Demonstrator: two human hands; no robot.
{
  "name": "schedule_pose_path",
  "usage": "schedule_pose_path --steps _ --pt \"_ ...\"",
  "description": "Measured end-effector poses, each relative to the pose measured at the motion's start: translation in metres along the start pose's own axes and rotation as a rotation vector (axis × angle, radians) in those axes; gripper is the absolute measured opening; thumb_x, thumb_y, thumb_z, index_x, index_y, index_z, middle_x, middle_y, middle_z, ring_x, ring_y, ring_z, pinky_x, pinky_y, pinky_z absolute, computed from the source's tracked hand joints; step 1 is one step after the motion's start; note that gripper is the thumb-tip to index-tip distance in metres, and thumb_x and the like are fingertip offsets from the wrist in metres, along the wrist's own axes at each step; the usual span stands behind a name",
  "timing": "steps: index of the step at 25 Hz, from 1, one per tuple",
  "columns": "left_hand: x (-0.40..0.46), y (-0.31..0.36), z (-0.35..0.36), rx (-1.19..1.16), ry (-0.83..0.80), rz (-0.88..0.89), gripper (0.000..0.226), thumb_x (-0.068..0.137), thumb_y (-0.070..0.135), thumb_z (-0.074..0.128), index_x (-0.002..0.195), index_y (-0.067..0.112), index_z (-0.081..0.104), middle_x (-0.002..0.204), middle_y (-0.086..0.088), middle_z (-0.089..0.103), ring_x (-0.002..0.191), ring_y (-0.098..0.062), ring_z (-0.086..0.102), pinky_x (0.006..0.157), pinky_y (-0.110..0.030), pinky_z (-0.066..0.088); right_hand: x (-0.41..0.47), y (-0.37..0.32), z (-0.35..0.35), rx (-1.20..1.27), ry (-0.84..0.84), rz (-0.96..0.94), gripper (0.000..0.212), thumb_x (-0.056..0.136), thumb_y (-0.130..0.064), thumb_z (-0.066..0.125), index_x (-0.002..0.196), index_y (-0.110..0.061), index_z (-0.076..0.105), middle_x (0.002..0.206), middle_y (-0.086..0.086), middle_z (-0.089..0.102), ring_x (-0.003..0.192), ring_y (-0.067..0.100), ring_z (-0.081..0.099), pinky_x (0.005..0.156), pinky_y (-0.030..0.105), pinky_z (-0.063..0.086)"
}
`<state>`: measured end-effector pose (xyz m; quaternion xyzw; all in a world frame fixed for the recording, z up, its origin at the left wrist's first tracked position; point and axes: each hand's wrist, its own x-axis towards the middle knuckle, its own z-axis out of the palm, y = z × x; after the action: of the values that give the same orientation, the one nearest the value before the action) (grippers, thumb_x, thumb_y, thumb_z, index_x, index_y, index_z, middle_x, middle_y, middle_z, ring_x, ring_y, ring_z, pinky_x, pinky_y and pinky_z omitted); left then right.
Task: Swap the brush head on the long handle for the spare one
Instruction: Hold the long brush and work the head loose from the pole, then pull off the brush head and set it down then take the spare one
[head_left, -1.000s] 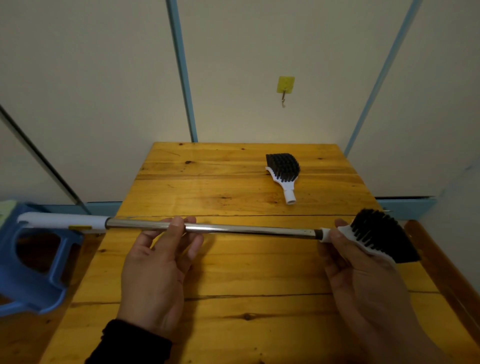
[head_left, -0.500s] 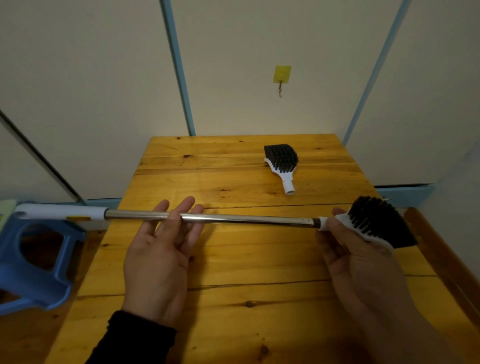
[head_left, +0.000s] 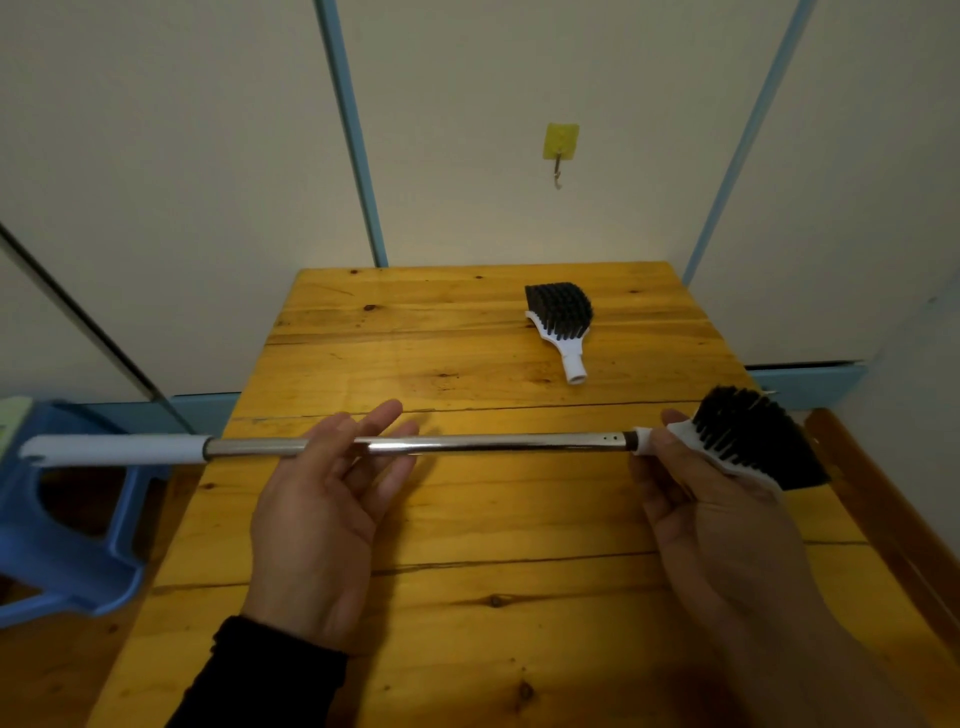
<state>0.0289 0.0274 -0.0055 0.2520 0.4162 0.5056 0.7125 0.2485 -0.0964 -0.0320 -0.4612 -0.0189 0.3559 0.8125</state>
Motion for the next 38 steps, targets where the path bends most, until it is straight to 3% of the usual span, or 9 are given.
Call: schedule_pose_path --steps 4,9,12,19,24,30,34,36,38 --pt "-0.003 0.001 0.002 0.006 -0.07 0.048 0.031 0.109 0.004 0.05 0.139 0.009 0.053 0.12 -0.017 0.081 0.111 -0.031 0.079 0.097 -0.043 0.063 0.0 -0.002 0.0 -0.012 0.02 -0.015 0.042 0.089 -0.001 0.069 0.129 -0.009 0.064 0.126 0.005 0.072 0.11 0.019 0.072 0.086 0.034 0.06" --pt "0.003 -0.007 -0.003 0.078 0.065 0.104 0.019 0.095 0.024 0.074 0.11 0.017 0.064 0.111 -0.013 0.084 0.093 -0.018 0.08 0.076 -0.024 0.065 -0.002 0.001 0.002 0.01 0.007 0.0 0.046 0.087 0.0 0.068 0.132 -0.01 0.062 0.121 0.002 0.074 0.107 0.017 0.073 0.08 0.031 0.061" --pt "0.004 -0.008 -0.005 0.088 0.081 0.13 0.023 0.093 0.026 0.077 0.11 0.016 0.065 0.11 -0.012 0.082 0.103 -0.024 0.08 0.077 -0.027 0.066 -0.002 0.001 0.002 0.0 0.008 -0.006 0.046 0.086 0.0 0.069 0.131 -0.011 0.062 0.122 0.003 0.073 0.111 0.02 0.072 0.081 0.032 0.06" --pt "0.0 -0.001 0.0 0.01 -0.106 0.052 0.034 0.108 0.003 0.049 0.141 0.005 0.051 0.125 -0.018 0.079 0.115 -0.033 0.078 0.098 -0.049 0.062 0.0 -0.003 -0.001 -0.019 0.021 -0.029 0.044 0.085 -0.002 0.07 0.127 -0.012 0.064 0.126 0.005 0.071 0.111 0.019 0.072 0.083 0.033 0.06" --pt "0.003 -0.008 -0.003 0.089 0.004 0.142 0.015 0.102 0.018 0.066 0.116 0.013 0.061 0.114 -0.013 0.083 0.098 -0.021 0.079 0.075 -0.026 0.065 -0.002 -0.001 0.0 -0.009 0.026 -0.01 0.05 0.083 -0.003 0.07 0.132 -0.012 0.062 0.127 0.005 0.071 0.112 0.02 0.072 0.084 0.033 0.06" --pt "0.01 -0.01 -0.007 0.09 0.1 0.131 0.021 0.1 0.028 0.07 0.11 0.01 0.064 0.098 -0.009 0.077 0.079 -0.017 0.077 0.071 -0.026 0.065 -0.002 0.002 0.001 -0.028 0.011 -0.011 0.05 0.081 -0.003 0.073 0.13 -0.013 0.063 0.128 0.006 0.071 0.117 0.024 0.069 0.082 0.033 0.06" --pt "0.015 -0.012 -0.012 0.104 0.145 0.059 0.018 0.101 0.015 0.07 0.115 0.006 0.063 0.106 -0.013 0.072 0.08 -0.017 0.077 0.071 -0.028 0.066 -0.003 -0.002 -0.002 -0.243 0.026 -0.014 0.02 0.091 -0.011 0.069 0.108 -0.02 0.073 0.107 0.0 0.078 0.108 0.024 0.071 0.089 0.041 0.057" --pt "0.016 -0.012 -0.013 0.13 0.155 0.051 0.024 0.101 0.01 0.07 0.123 0.005 0.062 0.111 -0.014 0.07 0.091 -0.022 0.078 0.069 -0.028 0.065 -0.002 -0.009 -0.006 -0.507 0.007 -0.041 0.014 0.093 -0.02 0.069 0.103 -0.026 0.077 0.095 -0.005 0.08 0.103 0.023 0.07 0.092 0.042 0.054" --pt "0.015 -0.012 -0.012 0.136 0.14 0.038 0.034 0.1 0.006 0.07 0.132 0.008 0.059 0.116 -0.016 0.07 0.1 -0.027 0.076 0.069 -0.029 0.066 0.0 -0.02 -0.005 -0.79 -0.015 -0.112 0.01 0.092 -0.029 0.071 0.096 -0.026 0.079 0.093 0.001 0.079 0.098 0.023 0.069 0.083 0.035 0.052"
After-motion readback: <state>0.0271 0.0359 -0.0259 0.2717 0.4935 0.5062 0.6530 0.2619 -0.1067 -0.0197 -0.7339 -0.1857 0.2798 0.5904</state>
